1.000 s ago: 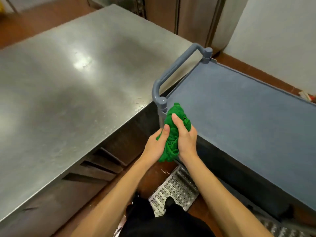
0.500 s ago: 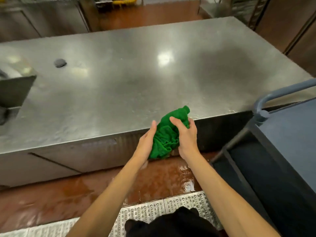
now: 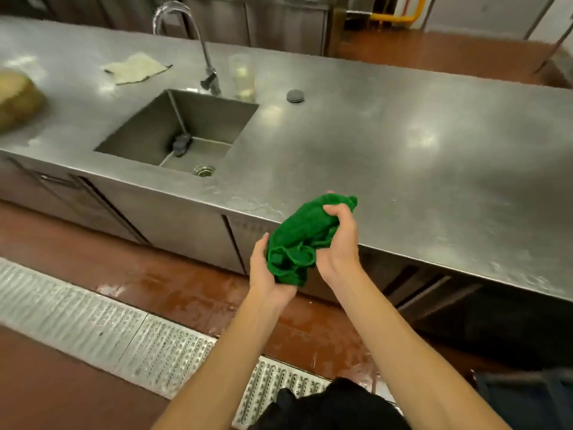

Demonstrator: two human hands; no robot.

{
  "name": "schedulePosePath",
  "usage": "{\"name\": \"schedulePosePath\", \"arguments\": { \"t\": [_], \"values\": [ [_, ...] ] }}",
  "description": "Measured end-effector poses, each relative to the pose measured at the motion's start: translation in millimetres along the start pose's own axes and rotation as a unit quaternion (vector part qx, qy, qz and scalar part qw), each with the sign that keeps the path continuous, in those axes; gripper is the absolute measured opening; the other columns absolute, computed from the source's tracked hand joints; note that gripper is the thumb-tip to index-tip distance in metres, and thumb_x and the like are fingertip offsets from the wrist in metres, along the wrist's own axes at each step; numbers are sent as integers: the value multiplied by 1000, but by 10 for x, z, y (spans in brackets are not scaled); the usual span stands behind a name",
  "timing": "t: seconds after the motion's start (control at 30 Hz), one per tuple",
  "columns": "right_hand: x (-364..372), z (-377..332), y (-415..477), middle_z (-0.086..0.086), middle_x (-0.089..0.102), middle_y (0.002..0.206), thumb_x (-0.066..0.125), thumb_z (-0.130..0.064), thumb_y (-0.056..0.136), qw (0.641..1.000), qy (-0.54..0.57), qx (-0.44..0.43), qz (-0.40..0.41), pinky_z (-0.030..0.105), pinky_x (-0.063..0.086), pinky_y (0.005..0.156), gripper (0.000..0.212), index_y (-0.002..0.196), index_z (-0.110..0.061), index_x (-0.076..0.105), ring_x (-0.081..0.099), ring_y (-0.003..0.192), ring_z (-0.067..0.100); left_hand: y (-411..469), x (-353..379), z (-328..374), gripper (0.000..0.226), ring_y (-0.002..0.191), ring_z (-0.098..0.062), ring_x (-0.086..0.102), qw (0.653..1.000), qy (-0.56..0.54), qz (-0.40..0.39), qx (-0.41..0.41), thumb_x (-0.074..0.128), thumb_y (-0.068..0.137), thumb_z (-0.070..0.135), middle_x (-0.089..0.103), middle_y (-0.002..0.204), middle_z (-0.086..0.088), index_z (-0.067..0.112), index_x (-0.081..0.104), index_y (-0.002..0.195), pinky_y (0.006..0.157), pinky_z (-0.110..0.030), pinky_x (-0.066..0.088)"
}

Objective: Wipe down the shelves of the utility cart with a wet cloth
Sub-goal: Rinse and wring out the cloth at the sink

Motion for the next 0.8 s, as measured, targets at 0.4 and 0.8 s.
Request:
{"name": "schedulePosePath", "arguments": {
  "t": [0.4,0.8],
  "values": [
    [1543,1241,399,-4,68,120,77,-31,84,908,-374,-73,-176,31,55,92,39,120,-25,64,65,107,7,-65,-888,2061,49,113,-34,65,981,-60,60,172,54,100,29,60,136,-21,1,54,139,97,-46,52],
    [3046,2016,1007,6,-21,163,65,2,73,535,-676,-397,-313,62,21,116,112,157,-19,-7,-9,150,39,813,-718,3761,39,93,-28,69,976,-47,108,184,42,93,25,70,105,-16,5,65,117,81,-36,58]
  ]
}}
Point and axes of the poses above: each hand's wrist, its own y-axis towards the middle knuckle, its own x-axis out of the palm, z = x × y, the point moved 4 cm from there along y, towards the middle knuckle
